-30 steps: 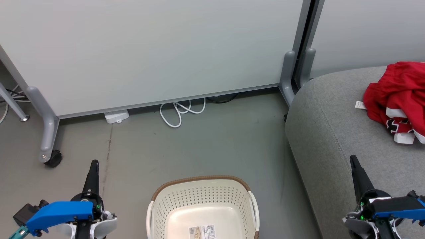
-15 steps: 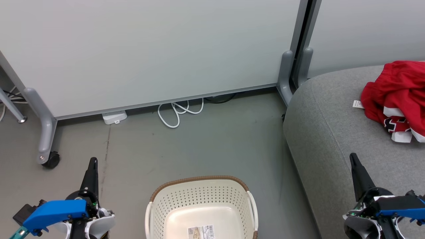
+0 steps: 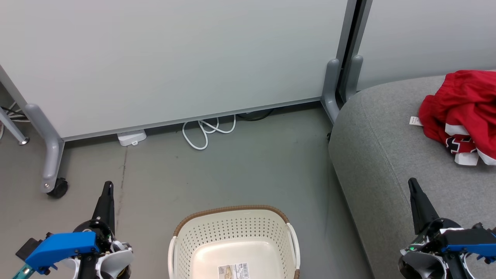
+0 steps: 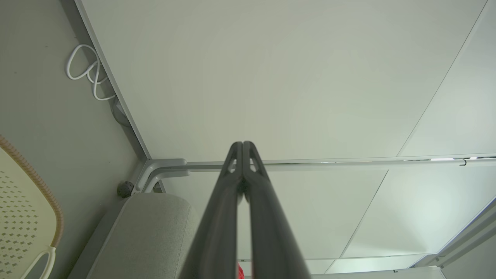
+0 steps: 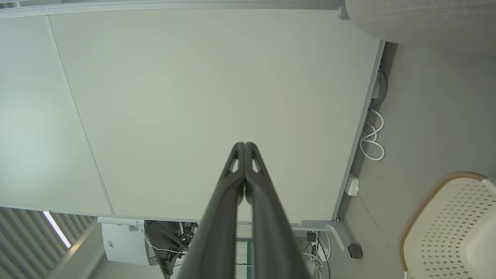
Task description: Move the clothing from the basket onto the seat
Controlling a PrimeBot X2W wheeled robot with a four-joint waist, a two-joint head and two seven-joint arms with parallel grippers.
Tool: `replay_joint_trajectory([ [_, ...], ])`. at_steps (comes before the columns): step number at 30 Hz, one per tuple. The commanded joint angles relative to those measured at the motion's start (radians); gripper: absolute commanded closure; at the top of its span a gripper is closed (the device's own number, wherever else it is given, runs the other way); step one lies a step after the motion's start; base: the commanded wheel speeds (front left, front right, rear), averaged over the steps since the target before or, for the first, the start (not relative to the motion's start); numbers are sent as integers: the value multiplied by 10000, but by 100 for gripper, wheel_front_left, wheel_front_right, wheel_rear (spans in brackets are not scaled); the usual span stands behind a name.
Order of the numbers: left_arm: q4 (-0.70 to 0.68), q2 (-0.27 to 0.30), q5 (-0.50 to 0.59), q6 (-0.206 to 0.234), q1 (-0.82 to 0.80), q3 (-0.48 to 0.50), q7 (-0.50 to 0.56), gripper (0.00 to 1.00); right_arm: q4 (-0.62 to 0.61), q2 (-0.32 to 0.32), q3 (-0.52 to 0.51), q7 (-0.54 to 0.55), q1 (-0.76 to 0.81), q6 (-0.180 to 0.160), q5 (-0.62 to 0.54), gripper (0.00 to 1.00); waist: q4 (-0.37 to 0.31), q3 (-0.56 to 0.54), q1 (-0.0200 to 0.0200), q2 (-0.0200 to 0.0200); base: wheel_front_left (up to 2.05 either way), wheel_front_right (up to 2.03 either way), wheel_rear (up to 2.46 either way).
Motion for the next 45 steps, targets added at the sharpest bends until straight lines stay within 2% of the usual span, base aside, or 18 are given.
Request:
replay_joint_trajectory([
  [1, -35, -2, -26, -90, -98, 29, 39, 100, 15, 26, -18, 27, -138, 4, 22, 100, 1, 0, 0, -1, 0, 0, 0],
  [45, -37, -2, -27, -90, -97, 25, 35, 100, 14, 26, -14, 25, -124, 4, 25, 100, 1, 0, 0, -1, 0, 0, 0],
])
